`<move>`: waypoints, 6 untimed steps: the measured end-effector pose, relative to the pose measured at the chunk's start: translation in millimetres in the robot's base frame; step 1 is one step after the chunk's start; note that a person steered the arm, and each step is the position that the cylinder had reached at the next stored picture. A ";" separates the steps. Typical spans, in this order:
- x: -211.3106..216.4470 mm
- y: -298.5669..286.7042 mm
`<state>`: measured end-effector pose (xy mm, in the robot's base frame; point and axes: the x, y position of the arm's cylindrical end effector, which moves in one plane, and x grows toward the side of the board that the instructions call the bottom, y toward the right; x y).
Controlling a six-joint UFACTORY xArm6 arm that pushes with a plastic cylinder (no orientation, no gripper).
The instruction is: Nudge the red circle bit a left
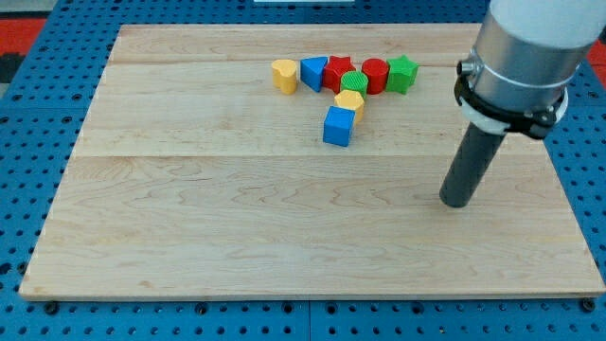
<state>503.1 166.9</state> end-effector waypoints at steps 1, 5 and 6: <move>-2.4 15.3; -114.0 20.8; -135.7 13.4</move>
<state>367.3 180.3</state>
